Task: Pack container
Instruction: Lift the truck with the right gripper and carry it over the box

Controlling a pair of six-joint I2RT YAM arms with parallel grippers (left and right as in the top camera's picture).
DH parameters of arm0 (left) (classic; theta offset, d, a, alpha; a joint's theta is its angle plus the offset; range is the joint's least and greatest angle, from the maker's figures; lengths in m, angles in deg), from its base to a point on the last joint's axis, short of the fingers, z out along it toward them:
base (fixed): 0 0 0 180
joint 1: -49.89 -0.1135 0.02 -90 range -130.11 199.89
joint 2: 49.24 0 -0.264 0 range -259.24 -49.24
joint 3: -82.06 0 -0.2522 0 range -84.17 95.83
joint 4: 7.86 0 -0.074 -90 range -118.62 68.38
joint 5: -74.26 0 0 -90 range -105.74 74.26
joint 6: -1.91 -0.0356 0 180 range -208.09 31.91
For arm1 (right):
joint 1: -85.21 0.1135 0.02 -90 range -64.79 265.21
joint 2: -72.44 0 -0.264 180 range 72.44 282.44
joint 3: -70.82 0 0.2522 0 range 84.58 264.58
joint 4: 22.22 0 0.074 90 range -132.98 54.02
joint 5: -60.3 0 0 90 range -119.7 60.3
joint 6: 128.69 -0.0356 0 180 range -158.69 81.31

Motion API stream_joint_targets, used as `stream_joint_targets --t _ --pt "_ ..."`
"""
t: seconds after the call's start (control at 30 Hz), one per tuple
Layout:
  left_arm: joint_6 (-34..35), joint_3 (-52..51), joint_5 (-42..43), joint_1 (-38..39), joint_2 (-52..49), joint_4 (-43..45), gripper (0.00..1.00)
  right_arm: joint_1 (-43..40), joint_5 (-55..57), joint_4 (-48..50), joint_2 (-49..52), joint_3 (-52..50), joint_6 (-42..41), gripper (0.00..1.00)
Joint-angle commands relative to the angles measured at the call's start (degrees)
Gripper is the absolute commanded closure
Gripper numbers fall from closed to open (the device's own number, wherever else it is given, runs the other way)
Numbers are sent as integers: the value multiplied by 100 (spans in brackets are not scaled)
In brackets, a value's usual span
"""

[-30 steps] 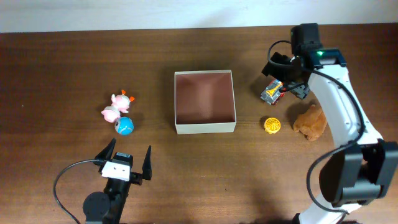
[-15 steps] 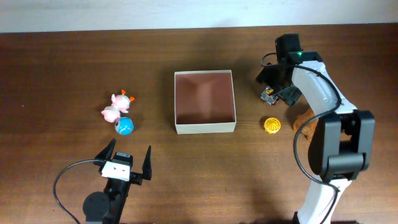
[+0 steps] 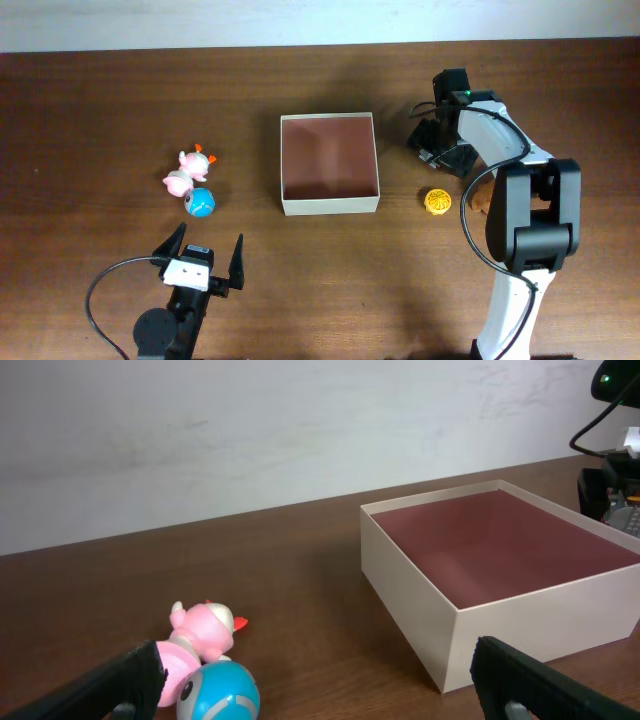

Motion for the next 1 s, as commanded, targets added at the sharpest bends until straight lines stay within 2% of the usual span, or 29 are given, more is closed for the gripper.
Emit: stream_joint_targets --t 0.0,0.3,0.47,0.67,0.97 --pt "-74 -28 44 -31 46 4 0 13 15 20 39 81 291 9" --pt "-74 -28 44 -31 46 4 0 0 162 37 35 81 636 39" --pt "-74 -28 44 -31 46 4 0 -48 160 20 22 92 1080 45" --pt "-74 -28 44 -31 46 4 1 -90 149 -216 -9 271 1692 46" --pt "-74 -28 46 -31 46 4 0 -83 63 -1296 -144 1344 2284 45"
